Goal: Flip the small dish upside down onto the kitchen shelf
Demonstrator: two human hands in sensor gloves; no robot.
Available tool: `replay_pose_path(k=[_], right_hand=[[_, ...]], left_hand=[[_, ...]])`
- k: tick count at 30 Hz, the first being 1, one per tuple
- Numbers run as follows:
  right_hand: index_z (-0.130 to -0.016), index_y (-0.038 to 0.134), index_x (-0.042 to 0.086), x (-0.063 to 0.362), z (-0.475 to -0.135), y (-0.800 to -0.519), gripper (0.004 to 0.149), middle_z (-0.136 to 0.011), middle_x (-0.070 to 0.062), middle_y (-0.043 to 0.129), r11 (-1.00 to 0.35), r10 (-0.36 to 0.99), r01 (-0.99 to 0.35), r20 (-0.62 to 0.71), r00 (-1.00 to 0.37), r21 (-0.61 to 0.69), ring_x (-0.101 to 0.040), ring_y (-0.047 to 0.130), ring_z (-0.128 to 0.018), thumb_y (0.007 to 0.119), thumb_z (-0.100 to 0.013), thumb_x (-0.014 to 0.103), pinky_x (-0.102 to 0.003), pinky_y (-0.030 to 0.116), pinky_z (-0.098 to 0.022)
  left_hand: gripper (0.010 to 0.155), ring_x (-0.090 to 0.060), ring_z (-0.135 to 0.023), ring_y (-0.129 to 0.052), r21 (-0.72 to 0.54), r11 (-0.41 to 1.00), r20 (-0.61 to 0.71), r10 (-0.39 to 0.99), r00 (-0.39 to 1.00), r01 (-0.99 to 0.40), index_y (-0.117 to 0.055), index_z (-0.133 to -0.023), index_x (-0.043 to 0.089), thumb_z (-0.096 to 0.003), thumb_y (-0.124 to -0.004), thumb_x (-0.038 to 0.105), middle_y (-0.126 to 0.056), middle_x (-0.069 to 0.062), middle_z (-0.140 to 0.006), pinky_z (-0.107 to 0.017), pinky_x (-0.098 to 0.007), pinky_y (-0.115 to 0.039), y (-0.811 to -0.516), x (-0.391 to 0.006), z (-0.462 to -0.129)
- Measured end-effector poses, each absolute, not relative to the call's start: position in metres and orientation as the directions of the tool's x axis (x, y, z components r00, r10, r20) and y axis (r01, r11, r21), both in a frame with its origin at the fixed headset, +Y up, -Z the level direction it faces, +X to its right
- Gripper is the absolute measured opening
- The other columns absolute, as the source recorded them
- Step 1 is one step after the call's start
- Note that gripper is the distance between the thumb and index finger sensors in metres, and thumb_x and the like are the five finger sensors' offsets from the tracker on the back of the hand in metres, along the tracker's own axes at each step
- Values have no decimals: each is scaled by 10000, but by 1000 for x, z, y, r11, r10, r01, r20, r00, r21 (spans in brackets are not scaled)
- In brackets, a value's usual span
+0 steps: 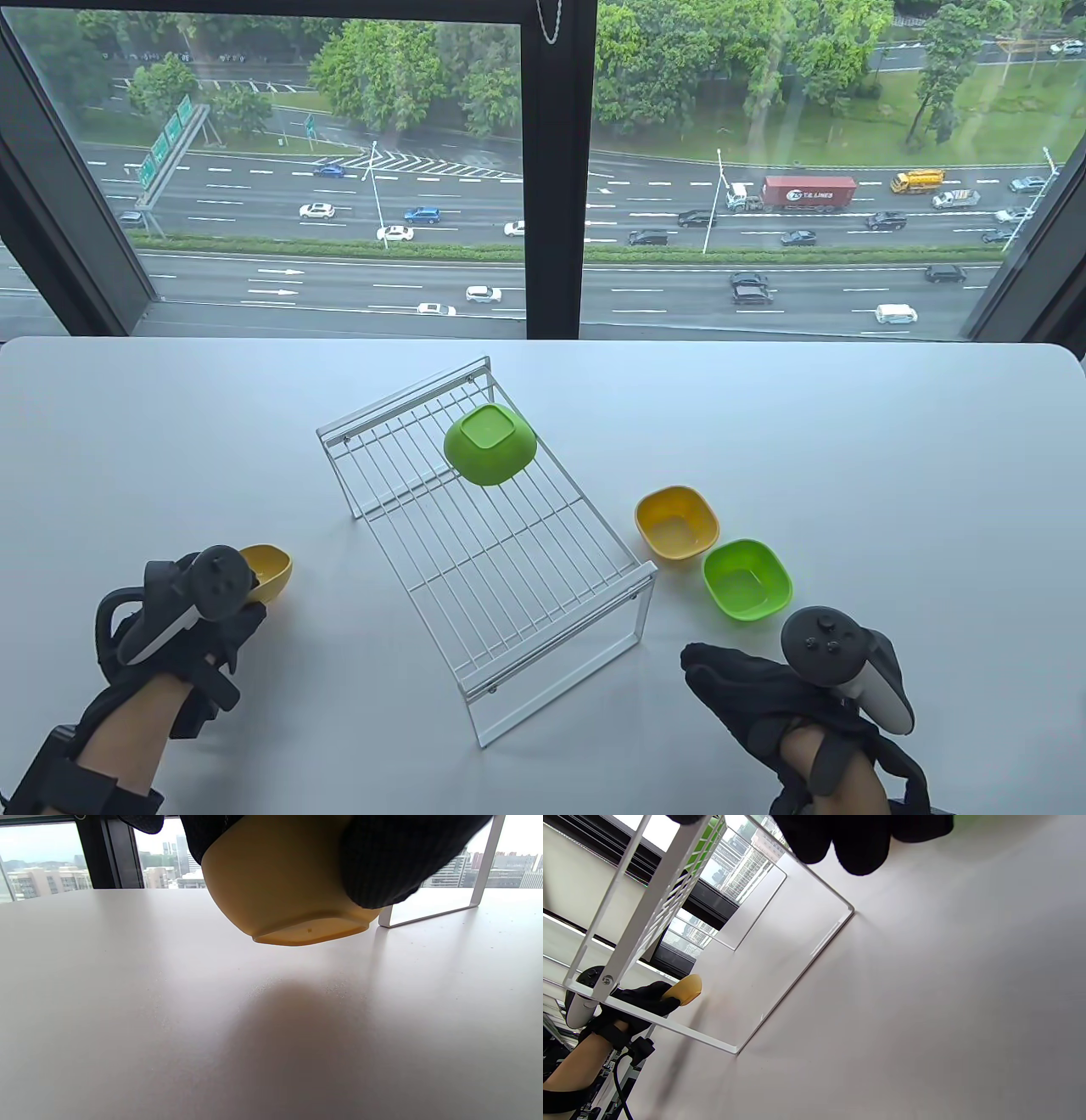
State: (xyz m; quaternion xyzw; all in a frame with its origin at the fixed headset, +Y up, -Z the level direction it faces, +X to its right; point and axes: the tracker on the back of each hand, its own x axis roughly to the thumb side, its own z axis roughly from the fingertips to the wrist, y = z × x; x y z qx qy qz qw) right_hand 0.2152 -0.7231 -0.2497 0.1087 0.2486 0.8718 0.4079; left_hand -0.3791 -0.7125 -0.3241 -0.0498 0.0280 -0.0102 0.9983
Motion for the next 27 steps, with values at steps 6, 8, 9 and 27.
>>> replay_pose_path(k=[6,8,9,27], right_hand=[[-1061,576,119,215,-249,-724,740,-1105,-226,594,-540,765,-656,-16,-643,528,-503,491,-985,604,-522,624,-667,360,-700],[-1063,574,118,214,-249,-724,741,-1105,-228,592,-540,764,-653,-16,-645,530,-502,490,-985,603,-522,625,-668,361,-699],[-1063,574,120,214,-249,-724,740,-1105,-228,592,-543,762,-651,-15,-647,531,-502,489,-986,602,-522,625,-666,361,-700],[-1063,571,121,213,-248,-725,738,-1104,-225,592,-539,770,-658,-8,-637,526,-498,494,-985,601,-522,624,-668,373,-701]], left_hand=[[463,-312,-1014,-726,-21,998,-35,50,998,-51,-831,-837,336,-390,-883,449,-981,38,-885,-781,-642,-547,-695,-382,-316],[486,-312,-1011,-730,6,998,-21,66,998,-66,-814,-866,347,-394,-881,443,-981,45,-874,-781,-644,-547,-691,-382,-314],[496,-311,-1007,-734,13,997,-11,76,997,-76,-806,-876,351,-395,-880,442,-980,46,-870,-781,-644,-548,-689,-381,-312],[536,-292,-949,-805,209,950,186,196,963,-233,-769,-933,304,-411,-860,385,-969,26,-822,-748,-632,-648,-648,-365,-282]])
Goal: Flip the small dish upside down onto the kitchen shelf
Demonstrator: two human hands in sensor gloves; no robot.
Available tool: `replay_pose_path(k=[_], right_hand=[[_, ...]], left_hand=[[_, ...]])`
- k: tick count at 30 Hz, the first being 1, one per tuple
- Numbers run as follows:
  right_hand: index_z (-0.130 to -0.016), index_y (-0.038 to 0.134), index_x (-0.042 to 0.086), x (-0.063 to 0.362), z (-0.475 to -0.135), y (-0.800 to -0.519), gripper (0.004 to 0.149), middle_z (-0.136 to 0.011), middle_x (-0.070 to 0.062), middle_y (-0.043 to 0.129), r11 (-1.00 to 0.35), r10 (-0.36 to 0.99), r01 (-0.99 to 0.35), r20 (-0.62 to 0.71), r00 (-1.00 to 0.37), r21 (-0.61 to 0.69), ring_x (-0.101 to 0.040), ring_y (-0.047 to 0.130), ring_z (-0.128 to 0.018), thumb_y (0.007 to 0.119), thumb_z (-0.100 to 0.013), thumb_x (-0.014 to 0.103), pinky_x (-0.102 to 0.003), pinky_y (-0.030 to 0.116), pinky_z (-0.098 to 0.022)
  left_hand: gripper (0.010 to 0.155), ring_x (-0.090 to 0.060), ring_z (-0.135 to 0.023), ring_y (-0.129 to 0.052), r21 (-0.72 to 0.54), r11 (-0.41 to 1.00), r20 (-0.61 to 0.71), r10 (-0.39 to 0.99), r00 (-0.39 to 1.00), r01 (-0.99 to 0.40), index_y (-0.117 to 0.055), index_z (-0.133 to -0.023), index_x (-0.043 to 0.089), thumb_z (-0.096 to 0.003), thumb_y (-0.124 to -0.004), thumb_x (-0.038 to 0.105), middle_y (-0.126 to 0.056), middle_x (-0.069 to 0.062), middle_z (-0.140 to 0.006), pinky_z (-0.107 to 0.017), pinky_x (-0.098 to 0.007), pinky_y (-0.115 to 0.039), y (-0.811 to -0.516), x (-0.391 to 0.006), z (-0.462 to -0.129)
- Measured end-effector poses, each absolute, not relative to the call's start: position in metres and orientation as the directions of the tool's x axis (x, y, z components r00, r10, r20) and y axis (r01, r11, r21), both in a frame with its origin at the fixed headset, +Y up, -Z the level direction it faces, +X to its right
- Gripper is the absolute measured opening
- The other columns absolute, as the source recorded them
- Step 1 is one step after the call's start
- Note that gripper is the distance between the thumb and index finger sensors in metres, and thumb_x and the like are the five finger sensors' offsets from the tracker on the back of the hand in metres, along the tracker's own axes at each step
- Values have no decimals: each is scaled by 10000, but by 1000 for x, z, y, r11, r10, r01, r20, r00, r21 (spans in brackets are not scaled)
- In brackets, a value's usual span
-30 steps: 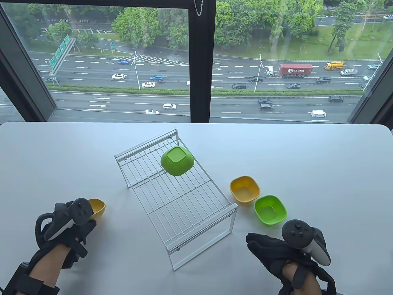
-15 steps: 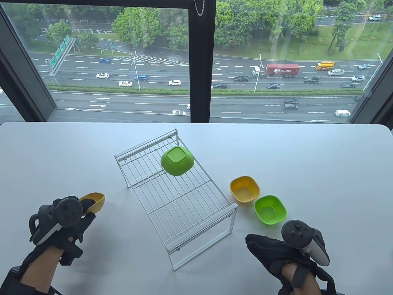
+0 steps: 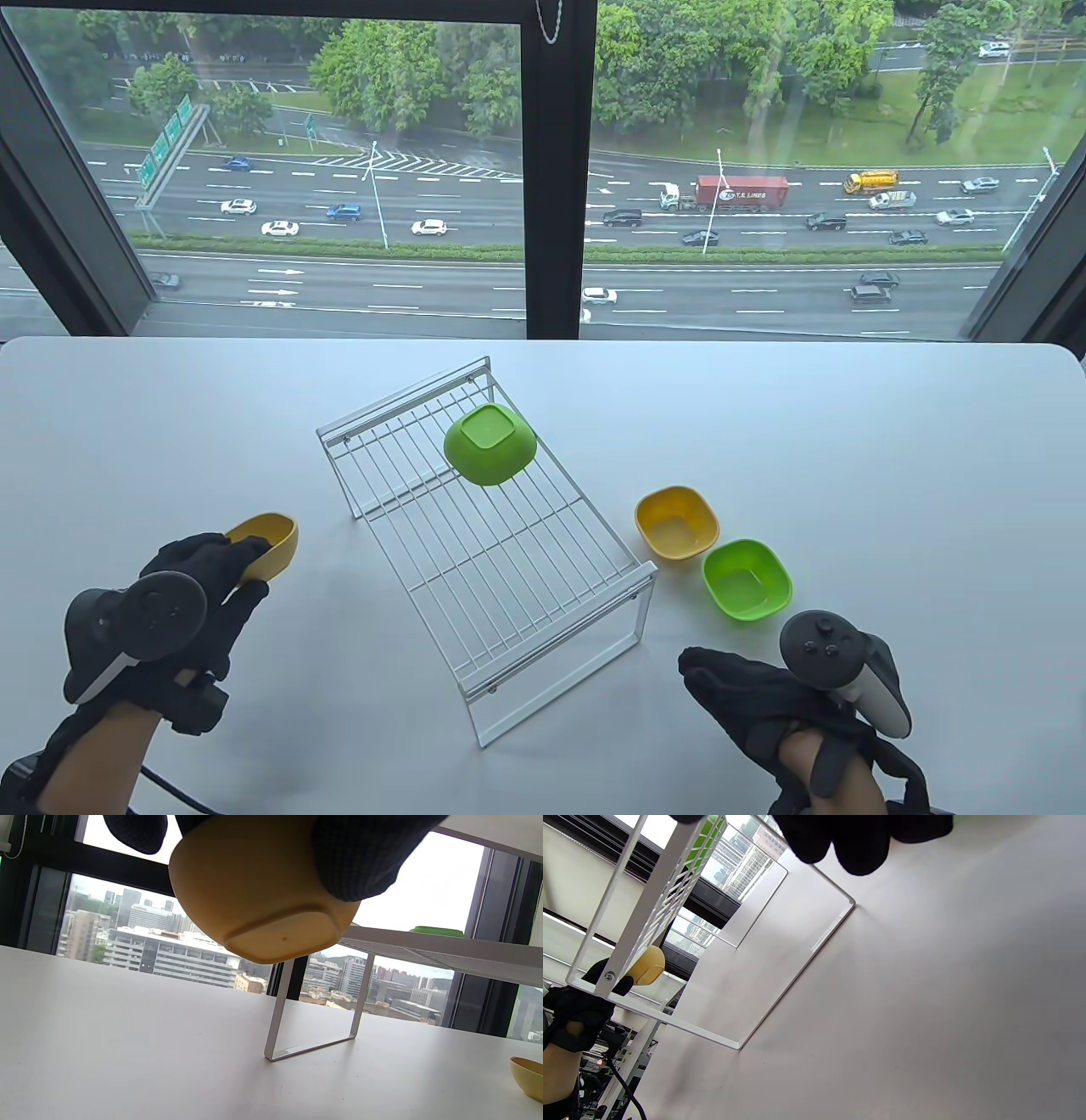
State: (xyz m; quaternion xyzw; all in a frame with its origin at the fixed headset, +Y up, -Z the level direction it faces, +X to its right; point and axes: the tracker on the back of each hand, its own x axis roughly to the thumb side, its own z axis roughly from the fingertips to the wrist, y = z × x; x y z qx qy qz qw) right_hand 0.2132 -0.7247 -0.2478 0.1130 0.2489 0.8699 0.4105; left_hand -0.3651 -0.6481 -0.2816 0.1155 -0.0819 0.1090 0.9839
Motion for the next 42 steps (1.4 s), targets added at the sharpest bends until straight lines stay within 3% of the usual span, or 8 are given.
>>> replay_pose_path(k=[9,25,42], right_hand=[[-1064,566,125,213,-247,-724,738,-1103,-225,593,-545,768,-653,1,-640,526,-499,493,-985,600,-523,626,-670,374,-700],[-1078,528,130,210,-247,-719,750,-1114,-217,567,-572,762,-638,46,-646,515,-494,471,-995,589,-528,636,-674,362,-701],[-1088,492,132,206,-248,-717,762,-1125,-219,533,-592,765,-636,96,-637,496,-496,428,-1005,589,-528,640,-683,342,-701]], left_hand=[[545,-280,-888,-861,237,946,216,170,962,-220,-778,-931,232,-401,-851,339,-969,28,-784,-728,-636,-690,-647,-359,-278],[553,-271,-851,-877,277,940,285,116,952,-198,-775,-935,215,-398,-834,335,-957,44,-758,-727,-624,-698,-646,-347,-272],[629,-305,-946,-719,250,951,346,91,934,-185,-518,-1065,289,-469,-713,330,-788,38,-899,-744,-676,-628,-652,-335,-274]])
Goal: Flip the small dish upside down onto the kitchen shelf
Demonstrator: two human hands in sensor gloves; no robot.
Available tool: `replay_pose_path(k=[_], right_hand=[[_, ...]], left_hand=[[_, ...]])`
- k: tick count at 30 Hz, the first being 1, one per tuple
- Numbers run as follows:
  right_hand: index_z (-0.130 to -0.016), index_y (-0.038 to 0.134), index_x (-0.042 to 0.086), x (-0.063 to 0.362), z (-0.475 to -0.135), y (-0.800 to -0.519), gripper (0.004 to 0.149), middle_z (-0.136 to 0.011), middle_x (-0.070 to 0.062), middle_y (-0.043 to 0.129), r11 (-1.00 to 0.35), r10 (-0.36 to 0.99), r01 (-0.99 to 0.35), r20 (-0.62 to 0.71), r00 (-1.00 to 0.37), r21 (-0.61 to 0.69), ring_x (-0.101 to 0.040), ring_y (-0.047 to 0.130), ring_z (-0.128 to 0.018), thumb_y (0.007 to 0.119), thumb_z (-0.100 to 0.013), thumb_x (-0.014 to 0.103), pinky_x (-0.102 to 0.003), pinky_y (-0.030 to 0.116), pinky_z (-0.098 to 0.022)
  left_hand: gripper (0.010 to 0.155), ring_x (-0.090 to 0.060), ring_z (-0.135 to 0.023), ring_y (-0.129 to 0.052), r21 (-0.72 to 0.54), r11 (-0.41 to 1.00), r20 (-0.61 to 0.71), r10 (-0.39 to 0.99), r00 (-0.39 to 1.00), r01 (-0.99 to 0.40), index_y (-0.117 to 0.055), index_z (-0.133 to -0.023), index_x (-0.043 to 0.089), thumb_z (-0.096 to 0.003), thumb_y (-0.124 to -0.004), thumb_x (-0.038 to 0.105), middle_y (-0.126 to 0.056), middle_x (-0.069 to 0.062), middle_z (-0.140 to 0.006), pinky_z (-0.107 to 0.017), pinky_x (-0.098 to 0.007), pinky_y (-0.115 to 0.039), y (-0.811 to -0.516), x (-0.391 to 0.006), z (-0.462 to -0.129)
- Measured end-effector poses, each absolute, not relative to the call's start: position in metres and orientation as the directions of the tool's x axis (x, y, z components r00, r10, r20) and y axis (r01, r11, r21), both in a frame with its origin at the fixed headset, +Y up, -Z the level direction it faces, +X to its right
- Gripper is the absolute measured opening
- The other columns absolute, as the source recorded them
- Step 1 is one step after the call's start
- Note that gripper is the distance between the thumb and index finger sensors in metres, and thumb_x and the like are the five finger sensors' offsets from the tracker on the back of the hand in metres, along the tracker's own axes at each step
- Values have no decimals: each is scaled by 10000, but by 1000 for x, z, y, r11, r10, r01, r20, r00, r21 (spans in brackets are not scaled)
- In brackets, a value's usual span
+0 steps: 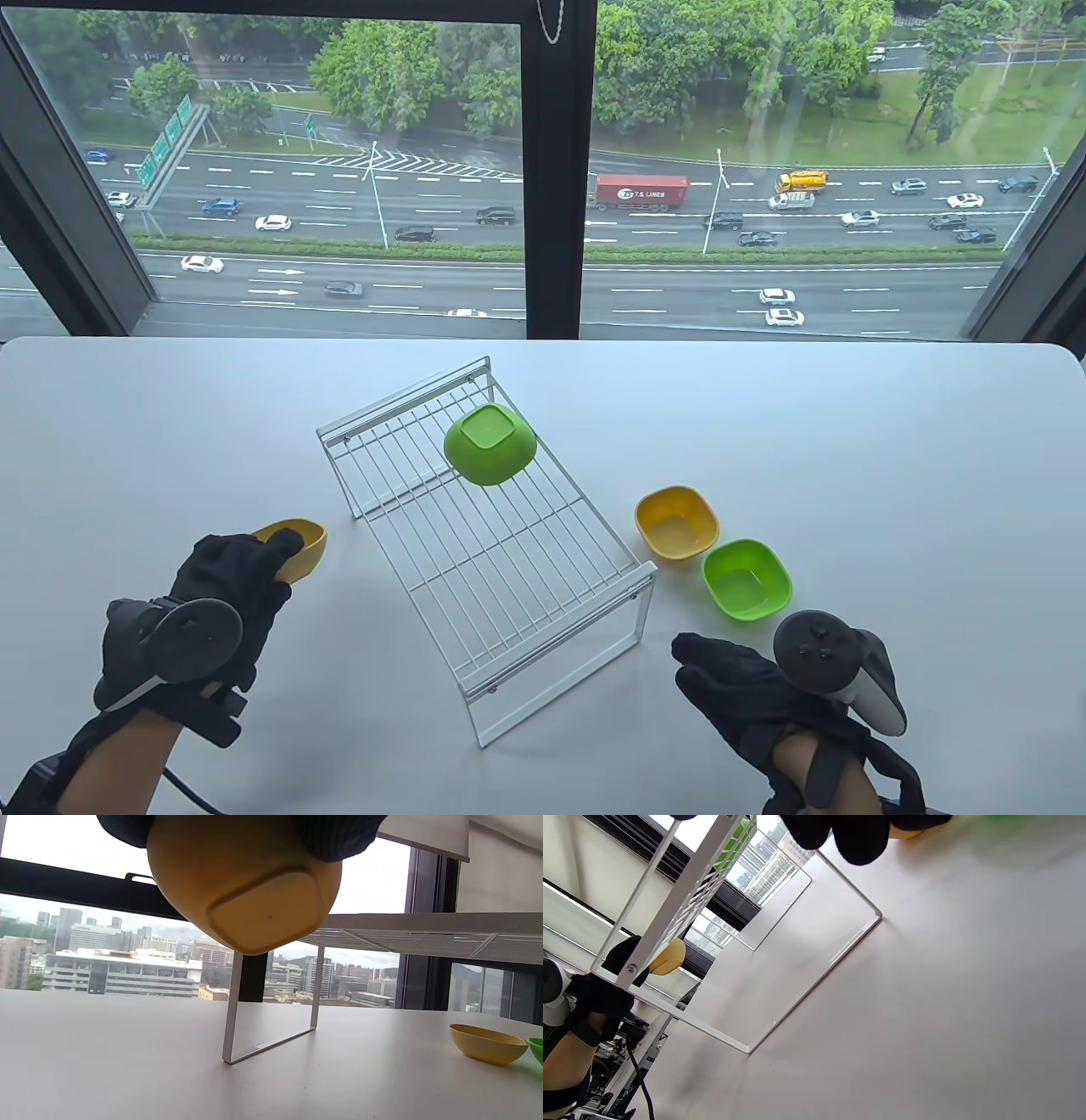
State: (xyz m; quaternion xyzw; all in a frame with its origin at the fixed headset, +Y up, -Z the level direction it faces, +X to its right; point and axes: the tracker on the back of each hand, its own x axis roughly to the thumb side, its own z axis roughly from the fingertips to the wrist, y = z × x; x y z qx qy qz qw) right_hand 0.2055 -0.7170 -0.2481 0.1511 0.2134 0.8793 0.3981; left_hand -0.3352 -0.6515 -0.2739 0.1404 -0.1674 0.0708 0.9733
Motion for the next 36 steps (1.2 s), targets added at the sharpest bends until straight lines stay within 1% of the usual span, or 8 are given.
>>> replay_pose_path(k=[5,8,14,20,24,29,34,36], right_hand=[[-1091,483,132,205,-248,-717,766,-1130,-220,515,-597,765,-637,108,-634,488,-496,408,-1009,590,-528,640,-685,333,-700],[-1092,478,134,205,-248,-717,766,-1133,-217,508,-600,765,-637,114,-634,483,-496,399,-1011,589,-528,640,-686,328,-701],[-1094,470,132,206,-248,-717,769,-1136,-217,489,-602,766,-644,113,-633,473,-498,379,-1013,589,-529,640,-688,319,-700],[-1094,462,129,206,-248,-716,772,-1138,-221,477,-597,770,-651,106,-630,469,-500,368,-1013,590,-528,639,-690,315,-699],[-1091,464,128,208,-248,-715,771,-1138,-222,473,-591,776,-662,103,-622,460,-501,362,-1013,592,-527,638,-691,313,-699],[-1095,451,131,208,-247,-715,775,-1138,-223,469,-587,780,-666,102,-618,460,-502,358,-1012,593,-526,638,-692,312,-699],[-1095,449,131,209,-247,-715,775,-1139,-222,464,-585,782,-668,101,-615,460,-501,354,-1013,592,-526,638,-691,310,-699],[-1095,450,131,209,-247,-714,774,-1139,-221,462,-583,783,-670,101,-613,459,-502,352,-1013,593,-526,637,-692,309,-698]], left_hand=[[644,-308,-948,-713,261,949,376,70,924,-178,-458,-1080,330,-478,-687,328,-755,34,-916,-721,-707,-644,-649,-328,-271],[648,-303,-938,-691,215,960,379,88,921,-180,-416,-1084,343,-484,-663,354,-709,26,-923,-705,-713,-660,-647,-327,-273],[662,-296,-916,-695,227,946,383,133,914,-233,-391,-1083,321,-485,-663,401,-690,20,-913,-677,-688,-704,-627,-324,-277],[682,-283,-884,-734,261,934,421,117,900,-243,-378,-1083,313,-484,-681,434,-697,24,-901,-663,-657,-740,-605,-314,-280],[698,-266,-828,-794,253,934,459,115,881,-254,-388,-1083,306,-478,-699,465,-719,26,-878,-628,-632,-795,-597,-304,-283],[724,-252,-805,-818,270,933,485,83,870,-240,-392,-1082,305,-468,-725,495,-726,32,-863,-603,-610,-830,-595,-290,-284],[753,-247,-805,-816,265,936,485,76,871,-230,-386,-1084,301,-460,-751,510,-717,37,-860,-600,-604,-840,-598,-278,-285],[786,-248,-809,-810,258,940,476,77,876,-223,-373,-1086,298,-447,-773,521,-703,37,-864,-602,-599,-841,-599,-275,-286]])
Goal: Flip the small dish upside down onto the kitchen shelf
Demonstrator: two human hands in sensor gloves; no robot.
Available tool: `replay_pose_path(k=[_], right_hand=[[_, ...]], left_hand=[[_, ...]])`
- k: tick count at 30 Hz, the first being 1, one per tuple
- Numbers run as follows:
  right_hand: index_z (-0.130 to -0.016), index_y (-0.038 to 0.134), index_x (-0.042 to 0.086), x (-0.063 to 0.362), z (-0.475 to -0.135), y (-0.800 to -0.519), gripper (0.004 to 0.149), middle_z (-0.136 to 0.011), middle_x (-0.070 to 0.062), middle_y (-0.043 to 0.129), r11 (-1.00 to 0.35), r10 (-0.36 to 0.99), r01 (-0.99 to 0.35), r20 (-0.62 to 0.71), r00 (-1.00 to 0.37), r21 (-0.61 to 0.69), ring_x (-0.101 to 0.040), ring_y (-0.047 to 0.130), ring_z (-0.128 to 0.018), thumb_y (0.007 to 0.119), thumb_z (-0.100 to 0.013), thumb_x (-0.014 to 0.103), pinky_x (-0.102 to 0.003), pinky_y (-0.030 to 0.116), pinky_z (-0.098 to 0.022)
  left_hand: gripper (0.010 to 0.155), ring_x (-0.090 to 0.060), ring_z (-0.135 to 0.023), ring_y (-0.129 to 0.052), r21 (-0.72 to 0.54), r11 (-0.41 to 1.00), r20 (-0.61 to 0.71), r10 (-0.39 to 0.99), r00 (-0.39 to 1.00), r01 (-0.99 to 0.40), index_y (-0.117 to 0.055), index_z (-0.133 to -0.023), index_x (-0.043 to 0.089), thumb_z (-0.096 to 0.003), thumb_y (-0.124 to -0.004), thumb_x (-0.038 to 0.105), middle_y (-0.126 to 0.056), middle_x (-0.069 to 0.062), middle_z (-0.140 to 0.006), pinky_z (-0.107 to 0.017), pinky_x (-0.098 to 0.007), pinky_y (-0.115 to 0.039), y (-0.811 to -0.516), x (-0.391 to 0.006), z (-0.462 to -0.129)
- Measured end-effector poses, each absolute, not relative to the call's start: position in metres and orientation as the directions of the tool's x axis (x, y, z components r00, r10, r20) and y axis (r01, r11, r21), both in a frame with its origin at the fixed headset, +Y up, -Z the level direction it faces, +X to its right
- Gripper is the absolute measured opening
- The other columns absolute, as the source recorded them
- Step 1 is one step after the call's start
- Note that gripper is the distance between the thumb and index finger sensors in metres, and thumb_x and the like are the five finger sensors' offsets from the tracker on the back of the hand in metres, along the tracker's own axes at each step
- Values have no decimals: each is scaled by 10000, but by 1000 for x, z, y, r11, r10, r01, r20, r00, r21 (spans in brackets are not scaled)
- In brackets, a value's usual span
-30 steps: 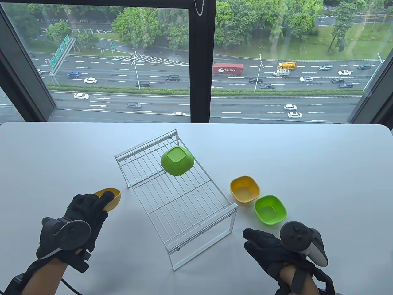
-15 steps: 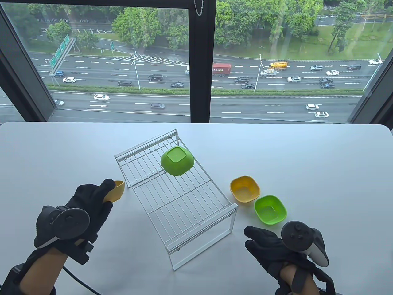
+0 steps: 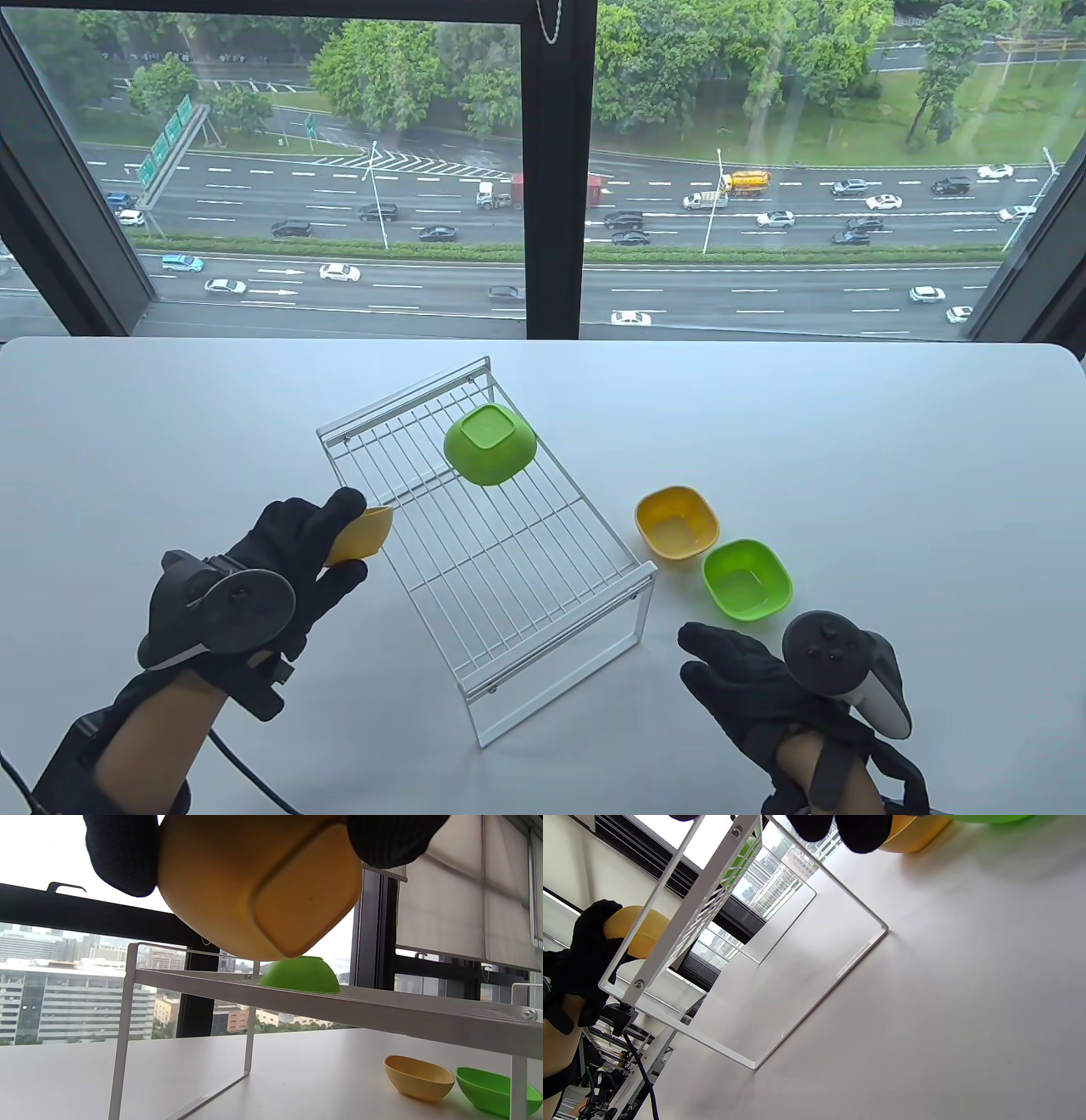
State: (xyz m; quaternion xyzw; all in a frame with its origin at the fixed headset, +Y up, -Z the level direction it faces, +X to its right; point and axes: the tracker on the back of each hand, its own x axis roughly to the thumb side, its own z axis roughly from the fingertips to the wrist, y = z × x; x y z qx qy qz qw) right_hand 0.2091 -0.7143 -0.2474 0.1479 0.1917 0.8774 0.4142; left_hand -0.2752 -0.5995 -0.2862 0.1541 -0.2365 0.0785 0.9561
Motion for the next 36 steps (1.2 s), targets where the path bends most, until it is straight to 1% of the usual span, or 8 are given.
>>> replay_pose_path(k=[5,9,14,21,24,27,34,36], right_hand=[[-1096,447,132,210,-247,-714,775,-1140,-225,459,-584,785,-673,104,-611,455,-502,349,-1014,593,-526,637,-691,308,-699],[-1095,450,133,210,-247,-713,774,-1141,-220,457,-583,785,-671,104,-611,458,-502,346,-1014,593,-526,638,-692,307,-699],[-1096,449,134,210,-247,-712,775,-1142,-221,454,-584,785,-672,106,-610,455,-502,343,-1014,592,-526,639,-691,305,-699],[-1094,456,131,213,-248,-713,772,-1141,-224,451,-566,798,-690,92,-595,451,-503,339,-1014,596,-526,635,-692,300,-700],[-1094,456,131,212,-248,-713,773,-1141,-224,453,-568,797,-688,93,-597,453,-503,341,-1014,595,-525,636,-692,302,-698],[-1094,458,133,212,-248,-713,771,-1142,-222,450,-570,795,-684,96,-599,455,-501,339,-1015,594,-526,636,-692,302,-699],[-1091,479,131,212,-248,-712,767,-1142,-224,449,-570,795,-684,96,-599,455,-502,337,-1015,594,-526,637,-692,302,-699],[-1091,481,132,212,-248,-712,766,-1143,-221,449,-570,795,-684,96,-598,455,-502,337,-1014,594,-526,637,-692,301,-699]], left_hand=[[819,-231,-792,-824,252,946,459,69,886,-204,-358,-1082,290,-437,-812,510,-693,46,-856,-588,-561,-876,-601,-268,-291],[851,-224,-774,-839,221,947,447,116,887,-235,-307,-1083,280,-442,-830,478,-685,43,-855,-583,-544,-889,-600,-261,-296],[833,-223,-768,-853,209,943,447,145,883,-260,-309,-1078,287,-447,-821,476,-680,40,-860,-580,-530,-897,-597,-253,-302],[805,-271,-806,-866,211,936,414,175,893,-281,-333,-1081,276,-454,-780,512,-653,-2,-964,-574,-487,-911,-598,-243,-312],[804,-259,-775,-905,213,925,424,204,882,-316,-352,-1079,253,-450,-779,513,-678,-2,-962,-562,-467,-932,-601,-240,-315],[800,-271,-789,-915,197,923,406,230,885,-330,-360,-1078,238,-452,-772,516,-664,-19,-989,-565,-457,-937,-604,-237,-319],[801,-309,-752,-957,60,888,332,413,848,-456,-362,-1079,192,-458,-741,530,-689,-47,-985,-545,-446,-942,-614,-234,-338],[802,-317,-740,-969,63,878,310,435,845,-475,-368,-1077,185,-457,-738,533,-702,-55,-980,-536,-450,-936,-615,-234,-341]])
